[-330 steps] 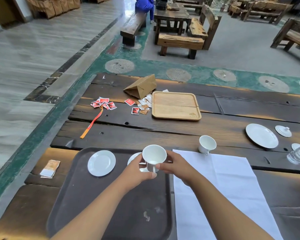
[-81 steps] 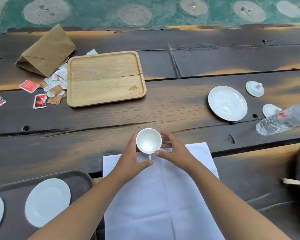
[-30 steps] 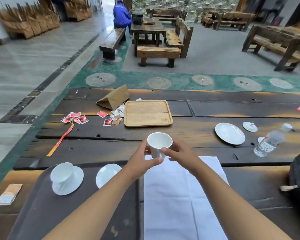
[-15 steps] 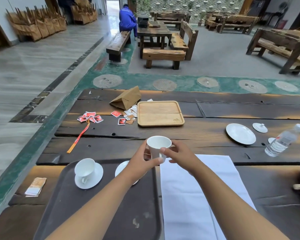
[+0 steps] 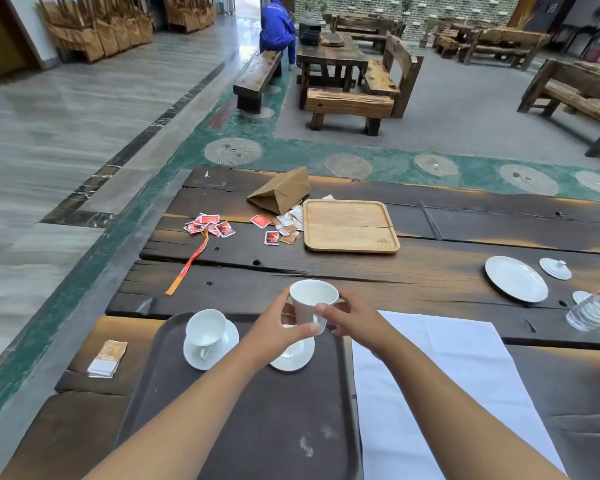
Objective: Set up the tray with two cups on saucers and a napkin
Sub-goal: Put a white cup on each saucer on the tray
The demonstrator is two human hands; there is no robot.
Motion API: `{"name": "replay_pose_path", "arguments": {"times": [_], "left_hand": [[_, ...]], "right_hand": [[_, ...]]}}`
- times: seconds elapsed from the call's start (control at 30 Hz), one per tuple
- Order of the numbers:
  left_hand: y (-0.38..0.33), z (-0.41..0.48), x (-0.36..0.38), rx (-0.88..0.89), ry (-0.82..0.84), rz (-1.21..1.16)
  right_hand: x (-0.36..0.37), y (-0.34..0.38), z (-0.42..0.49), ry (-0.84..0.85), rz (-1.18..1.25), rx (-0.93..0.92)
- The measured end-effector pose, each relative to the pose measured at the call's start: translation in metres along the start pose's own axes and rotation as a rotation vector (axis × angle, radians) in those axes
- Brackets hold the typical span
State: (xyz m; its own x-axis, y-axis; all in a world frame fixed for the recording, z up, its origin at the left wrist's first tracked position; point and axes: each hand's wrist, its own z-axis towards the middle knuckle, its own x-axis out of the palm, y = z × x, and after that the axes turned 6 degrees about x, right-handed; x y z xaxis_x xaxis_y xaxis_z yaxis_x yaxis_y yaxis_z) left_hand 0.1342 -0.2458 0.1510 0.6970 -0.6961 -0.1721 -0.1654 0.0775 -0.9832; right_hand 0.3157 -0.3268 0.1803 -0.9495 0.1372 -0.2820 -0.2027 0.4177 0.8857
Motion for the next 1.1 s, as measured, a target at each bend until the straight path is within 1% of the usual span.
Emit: {"name": "replay_pose_path", "arguments": {"times": [0.23,0.47,0.73,0.9,1.1], "left_hand": [[0.016,0.001,-0.033,-0.039,0.007,-0.028],[0.039,0.013,-0.039,-0.078,0.024,-0.037],[0.081,0.024,-0.035,-0.202,0.044,-0.018],[0.102,0.034,-0.034,-0.295,0.083,0.02],[0.122,0.043,-0.032,-0.389,0.07,0.029]], "right_hand": [[0.028,0.005,0.026,0.031,-0.005,0.038],[0.033,-0.006,0.046,0.051,-0.018,0.094],[0.04,-0.035,0.072,0.14,-0.041,0.211],[0.045,-0.059,0.09,0.125,-0.035,0.257],[0.049,-0.08,0.111,0.133,-0.04,0.287]]}}
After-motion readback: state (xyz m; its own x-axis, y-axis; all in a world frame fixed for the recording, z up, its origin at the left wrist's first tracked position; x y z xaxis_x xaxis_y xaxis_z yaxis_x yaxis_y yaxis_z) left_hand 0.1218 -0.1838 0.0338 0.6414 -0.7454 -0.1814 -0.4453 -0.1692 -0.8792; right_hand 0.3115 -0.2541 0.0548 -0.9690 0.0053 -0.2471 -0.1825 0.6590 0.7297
